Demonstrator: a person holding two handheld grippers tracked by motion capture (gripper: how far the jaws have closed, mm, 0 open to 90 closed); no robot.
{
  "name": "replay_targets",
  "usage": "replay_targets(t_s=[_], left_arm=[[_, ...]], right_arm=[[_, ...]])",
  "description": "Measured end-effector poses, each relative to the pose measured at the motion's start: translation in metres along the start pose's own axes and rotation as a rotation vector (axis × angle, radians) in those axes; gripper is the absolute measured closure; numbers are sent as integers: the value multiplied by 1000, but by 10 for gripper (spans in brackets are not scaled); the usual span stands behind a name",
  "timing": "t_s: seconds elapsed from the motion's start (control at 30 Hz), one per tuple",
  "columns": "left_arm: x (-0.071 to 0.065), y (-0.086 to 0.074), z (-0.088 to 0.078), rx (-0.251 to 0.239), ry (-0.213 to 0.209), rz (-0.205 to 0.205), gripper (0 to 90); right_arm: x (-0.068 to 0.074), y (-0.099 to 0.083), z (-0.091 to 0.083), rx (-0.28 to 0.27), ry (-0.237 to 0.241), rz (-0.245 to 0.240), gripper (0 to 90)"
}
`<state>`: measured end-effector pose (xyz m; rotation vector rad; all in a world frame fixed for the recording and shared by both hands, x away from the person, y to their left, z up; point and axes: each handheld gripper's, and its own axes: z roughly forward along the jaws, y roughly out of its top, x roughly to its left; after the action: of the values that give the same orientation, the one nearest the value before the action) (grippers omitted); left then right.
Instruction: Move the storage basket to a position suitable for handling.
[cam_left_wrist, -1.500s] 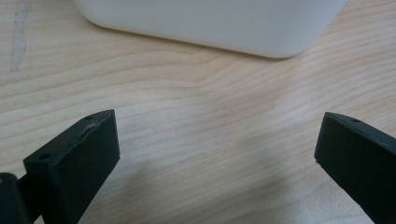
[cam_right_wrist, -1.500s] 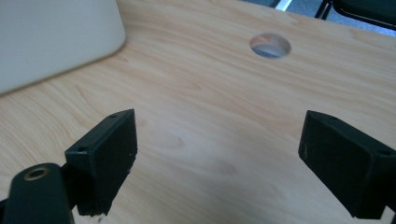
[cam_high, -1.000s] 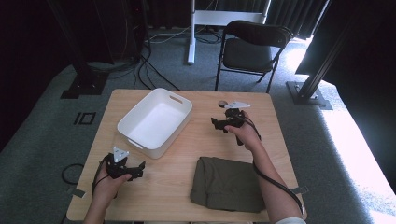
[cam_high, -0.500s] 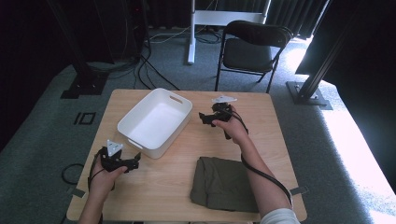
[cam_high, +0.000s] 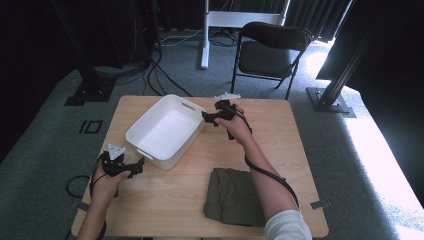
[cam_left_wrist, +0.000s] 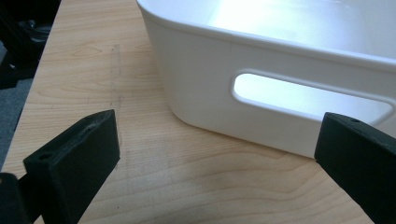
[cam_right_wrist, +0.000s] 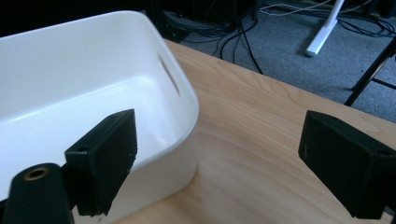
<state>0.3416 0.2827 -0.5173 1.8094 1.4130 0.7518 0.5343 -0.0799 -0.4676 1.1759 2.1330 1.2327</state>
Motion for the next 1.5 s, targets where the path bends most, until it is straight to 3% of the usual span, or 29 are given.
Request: replay_targets(t_s=[0.17, 0.4, 0.57, 0.8, 1.13, 1.5], left_arm=[[0, -1, 6, 10, -3, -14, 11], [1, 3, 13, 4, -14, -41, 12], [0, 7, 17, 7, -4, -28, 11], [2, 10, 21, 6, 30, -26, 11], [0, 16, 26, 24, 32, -17, 12], [2, 24, 35, 42, 51, -17, 12]], right_arm=[[-3, 2, 20, 17, -35, 17, 115], [-3, -4, 28, 40, -35, 6, 116], [-2, -7, 23, 44, -21, 21, 116], [-1, -13, 12, 43, -13, -18, 116], [1, -27, -7, 39, 7, -41, 117], [8, -37, -25, 42, 81, -46, 138]])
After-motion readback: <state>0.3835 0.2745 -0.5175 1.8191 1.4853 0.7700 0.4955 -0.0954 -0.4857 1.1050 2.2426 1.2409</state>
